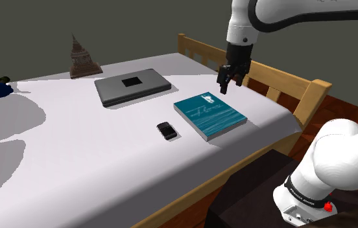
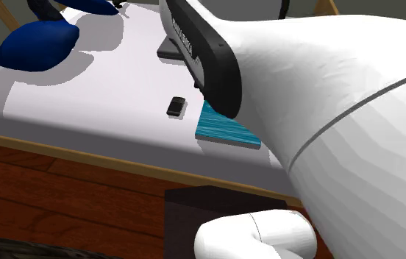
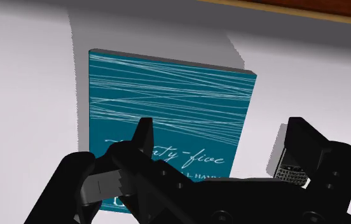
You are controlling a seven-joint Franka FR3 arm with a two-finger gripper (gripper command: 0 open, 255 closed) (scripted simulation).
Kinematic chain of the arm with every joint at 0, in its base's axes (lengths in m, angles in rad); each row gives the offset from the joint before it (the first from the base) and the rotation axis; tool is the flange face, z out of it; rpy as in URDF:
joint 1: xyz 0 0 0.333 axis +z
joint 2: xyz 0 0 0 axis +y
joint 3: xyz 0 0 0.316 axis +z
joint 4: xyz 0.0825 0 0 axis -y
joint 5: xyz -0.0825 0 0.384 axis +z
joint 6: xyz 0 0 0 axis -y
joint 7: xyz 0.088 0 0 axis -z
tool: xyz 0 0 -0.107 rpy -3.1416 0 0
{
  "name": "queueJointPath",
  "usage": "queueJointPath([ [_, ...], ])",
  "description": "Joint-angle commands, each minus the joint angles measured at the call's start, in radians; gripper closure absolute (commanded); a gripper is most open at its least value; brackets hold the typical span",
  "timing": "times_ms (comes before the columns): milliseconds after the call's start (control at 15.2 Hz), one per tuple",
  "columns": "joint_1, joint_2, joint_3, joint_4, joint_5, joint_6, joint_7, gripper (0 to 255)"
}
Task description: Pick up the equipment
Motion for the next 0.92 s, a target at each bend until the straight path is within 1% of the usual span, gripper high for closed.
queueJointPath([
  [0,0.007,0.050,0.023,-0.013,0.007,0.066,0.026,0],
  [462,0.029,0.253,0.103,0.015,0.012,0.247,0.122,0],
  [858,0.043,0.456,0.163,0.092,-0.021,0.374,0.214,0],
])
